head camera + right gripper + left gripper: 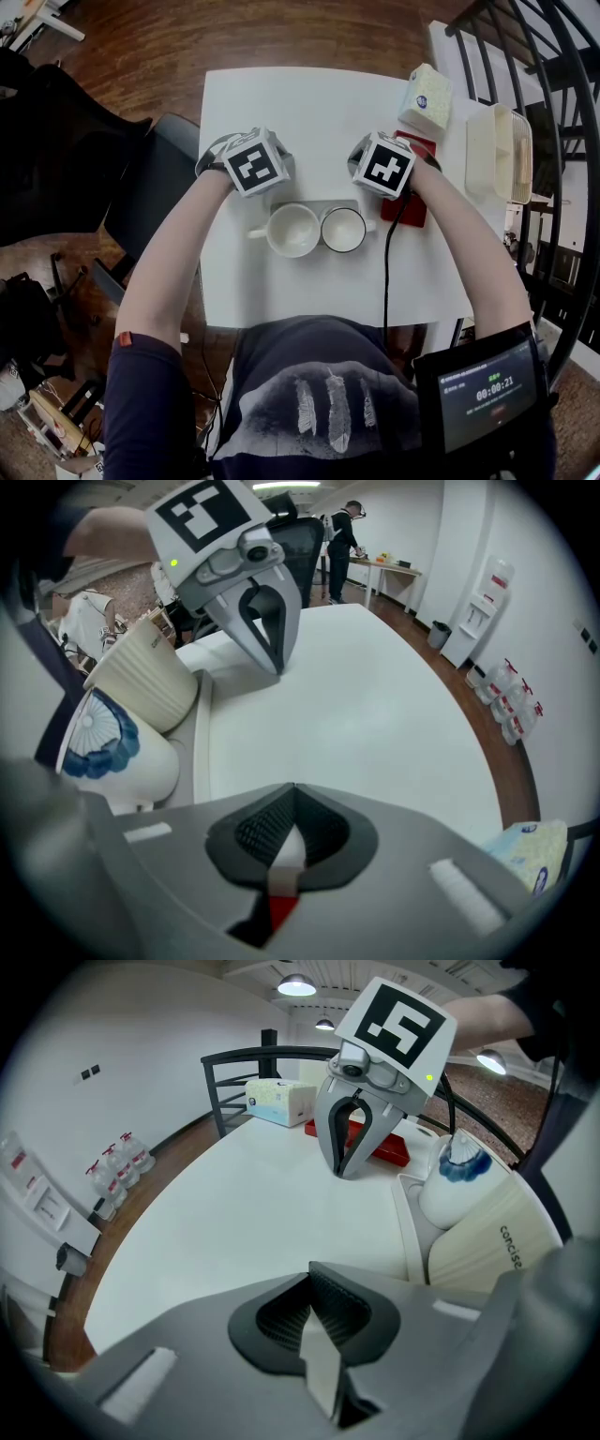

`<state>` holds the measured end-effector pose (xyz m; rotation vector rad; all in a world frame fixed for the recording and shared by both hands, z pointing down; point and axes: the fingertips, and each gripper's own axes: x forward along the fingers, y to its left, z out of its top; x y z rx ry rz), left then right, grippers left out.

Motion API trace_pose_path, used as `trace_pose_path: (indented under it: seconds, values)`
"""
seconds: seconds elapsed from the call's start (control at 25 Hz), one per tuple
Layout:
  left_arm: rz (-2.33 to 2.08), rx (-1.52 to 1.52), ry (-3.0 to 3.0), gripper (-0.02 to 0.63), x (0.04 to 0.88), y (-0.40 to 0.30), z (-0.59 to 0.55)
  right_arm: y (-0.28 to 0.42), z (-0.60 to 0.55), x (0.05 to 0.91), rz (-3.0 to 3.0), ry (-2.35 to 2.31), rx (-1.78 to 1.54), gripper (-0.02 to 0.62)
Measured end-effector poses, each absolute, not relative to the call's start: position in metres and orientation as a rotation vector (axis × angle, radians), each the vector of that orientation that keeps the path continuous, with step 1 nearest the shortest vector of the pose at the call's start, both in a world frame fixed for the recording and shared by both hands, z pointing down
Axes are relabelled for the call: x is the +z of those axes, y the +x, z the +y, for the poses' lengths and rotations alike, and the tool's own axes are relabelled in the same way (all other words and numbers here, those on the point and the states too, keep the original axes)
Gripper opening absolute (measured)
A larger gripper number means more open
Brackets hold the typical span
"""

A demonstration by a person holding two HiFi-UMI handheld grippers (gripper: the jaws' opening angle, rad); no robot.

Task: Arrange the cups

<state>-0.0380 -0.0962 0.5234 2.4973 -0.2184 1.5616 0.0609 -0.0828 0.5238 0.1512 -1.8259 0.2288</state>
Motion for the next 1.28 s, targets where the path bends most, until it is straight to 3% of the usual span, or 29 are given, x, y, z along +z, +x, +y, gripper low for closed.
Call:
trace_pose_path:
  seconds: [1.28]
  values:
    - [-0.157,1.517,2.481,0.015,0.528,-0.035,-0.087,0.059,-0.084,0.522,-1.847,0.152,0.243,0.008]
